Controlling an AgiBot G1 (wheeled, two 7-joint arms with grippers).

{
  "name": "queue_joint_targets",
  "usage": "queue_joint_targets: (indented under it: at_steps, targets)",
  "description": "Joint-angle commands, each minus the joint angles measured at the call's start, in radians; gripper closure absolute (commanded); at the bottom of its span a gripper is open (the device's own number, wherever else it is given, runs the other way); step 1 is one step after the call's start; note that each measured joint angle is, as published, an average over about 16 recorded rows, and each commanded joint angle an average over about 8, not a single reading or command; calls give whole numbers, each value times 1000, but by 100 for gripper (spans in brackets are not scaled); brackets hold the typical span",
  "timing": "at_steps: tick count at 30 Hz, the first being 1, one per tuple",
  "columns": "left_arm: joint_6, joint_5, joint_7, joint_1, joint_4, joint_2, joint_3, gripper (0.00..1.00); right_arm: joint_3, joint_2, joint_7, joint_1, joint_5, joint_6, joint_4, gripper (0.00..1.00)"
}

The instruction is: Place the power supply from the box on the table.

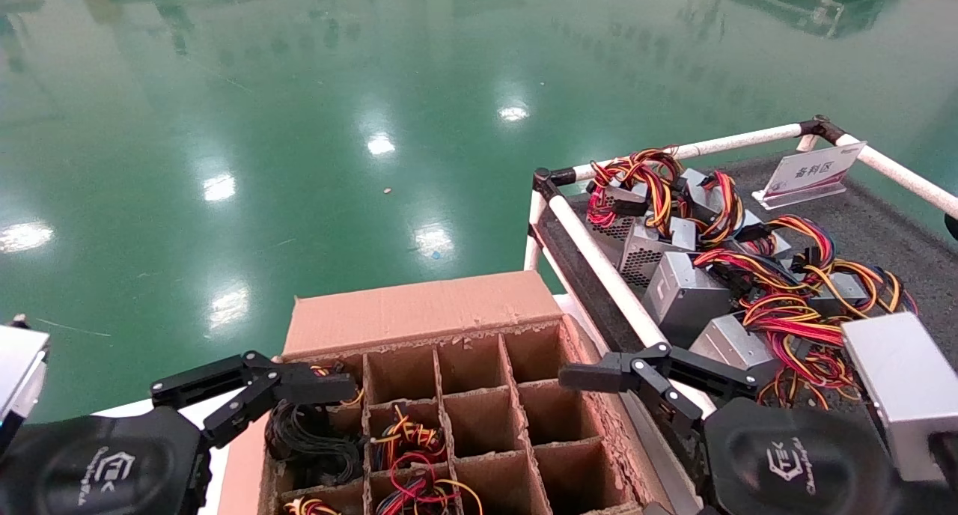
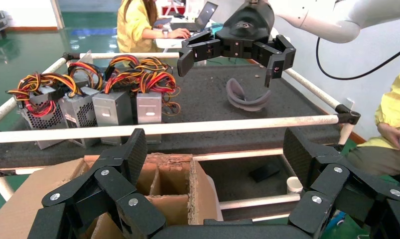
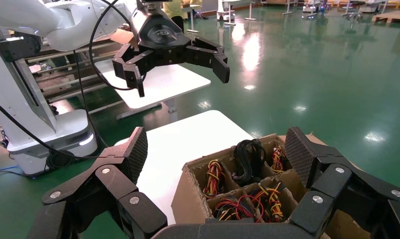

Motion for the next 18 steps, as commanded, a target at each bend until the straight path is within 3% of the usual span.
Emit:
queue_joint_targets:
  at_steps: [1, 4, 7, 18]
  targets:
    - [0, 0, 0, 0, 0, 0, 0, 38, 0, 0, 0, 0, 0, 0, 0, 0]
    - [0, 0, 0, 0, 0, 0, 0, 61, 0, 0, 0, 0, 0, 0, 0, 0]
    - [0, 0, 0, 0, 0, 0, 0, 98, 0, 0, 0, 0, 0, 0, 0, 0]
    - [-1, -1, 1, 0, 0, 0, 1, 100, 0, 0, 0, 0, 0, 0, 0, 0]
